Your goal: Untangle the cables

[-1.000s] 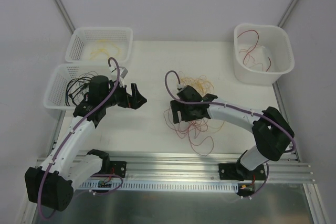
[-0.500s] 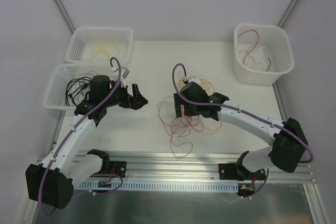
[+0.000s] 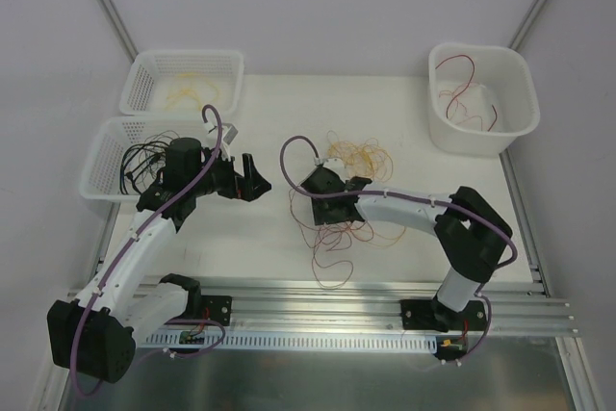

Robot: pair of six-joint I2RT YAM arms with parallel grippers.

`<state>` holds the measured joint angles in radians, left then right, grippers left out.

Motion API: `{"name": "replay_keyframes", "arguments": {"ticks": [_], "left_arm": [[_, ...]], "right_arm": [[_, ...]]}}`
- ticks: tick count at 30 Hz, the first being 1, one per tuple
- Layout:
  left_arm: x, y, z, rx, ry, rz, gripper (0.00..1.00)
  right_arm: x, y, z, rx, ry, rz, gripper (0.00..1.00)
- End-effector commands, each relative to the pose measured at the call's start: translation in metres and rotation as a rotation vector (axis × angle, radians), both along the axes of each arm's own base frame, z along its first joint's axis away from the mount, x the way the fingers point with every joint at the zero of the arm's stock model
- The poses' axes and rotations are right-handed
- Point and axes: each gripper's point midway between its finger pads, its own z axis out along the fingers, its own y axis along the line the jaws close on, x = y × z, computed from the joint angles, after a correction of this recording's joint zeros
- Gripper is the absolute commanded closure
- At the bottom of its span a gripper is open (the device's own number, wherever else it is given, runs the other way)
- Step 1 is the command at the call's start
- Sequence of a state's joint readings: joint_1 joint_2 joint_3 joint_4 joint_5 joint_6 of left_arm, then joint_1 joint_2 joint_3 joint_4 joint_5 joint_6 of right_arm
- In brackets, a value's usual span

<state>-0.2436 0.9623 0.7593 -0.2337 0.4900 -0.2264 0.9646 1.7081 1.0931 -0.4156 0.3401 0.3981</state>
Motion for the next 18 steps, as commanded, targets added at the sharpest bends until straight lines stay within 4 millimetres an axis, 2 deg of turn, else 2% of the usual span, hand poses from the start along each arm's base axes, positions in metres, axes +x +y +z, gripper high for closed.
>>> {"name": "replay_keyframes", "arguments": {"ticks": [1, 3, 4, 8, 10, 11, 12, 13, 15, 16, 18], "left_arm": [[-0.001, -0.005, 0.003, -0.005, -0.01, -0.025, 0.01], [-0.001, -0.005, 0.003, -0.008, -0.009, -0.027, 0.01], [-0.001, -0.005, 0.004, -0.007, -0.011, -0.027, 0.01], [-0.002, -0.005, 0.004, -0.009, -0.011, -0.025, 0.01], [-0.002, -0.005, 0.004, -0.009, -0.009, -0.026, 0.01], [-0.002, -0.006, 0.004, -0.01, -0.009, -0.027, 0.01], [-0.001, -0.005, 0.003, -0.009, -0.008, -0.024, 0.01], [-0.001, -0.005, 0.003, -0.008, -0.009, -0.025, 0.01], [-0.002, -0.005, 0.002, -0.008, -0.005, -0.026, 0.01], [-0.001, -0.005, 0.002, -0.008, -0.005, -0.026, 0.01], [-0.002, -0.006, 0.002, -0.01, -0.001, -0.03, 0.01]], "right_arm": [[0.019, 0.01, 0.03, 0.034, -0.094, -0.029, 0.62], [0.019, 0.009, 0.045, 0.036, -0.117, -0.01, 0.85], [0.018, 0.003, 0.059, 0.03, -0.132, -0.006, 0.98], [0.021, -0.001, 0.129, 0.054, -0.23, 0.082, 0.99], [0.021, -0.003, 0.18, 0.119, -0.31, 0.115, 1.0], [0.02, -0.004, 0.198, 0.136, -0.339, 0.134, 0.99], [0.022, -0.005, 0.229, 0.162, -0.396, 0.161, 0.99], [0.021, -0.011, 0.247, 0.174, -0.427, 0.168, 0.99], [0.016, -0.024, 0.3, 0.238, -0.536, 0.179, 0.99], [0.014, -0.029, 0.317, 0.265, -0.574, 0.178, 1.0], [0.004, -0.047, 0.365, 0.36, -0.698, 0.174, 0.99]]}}
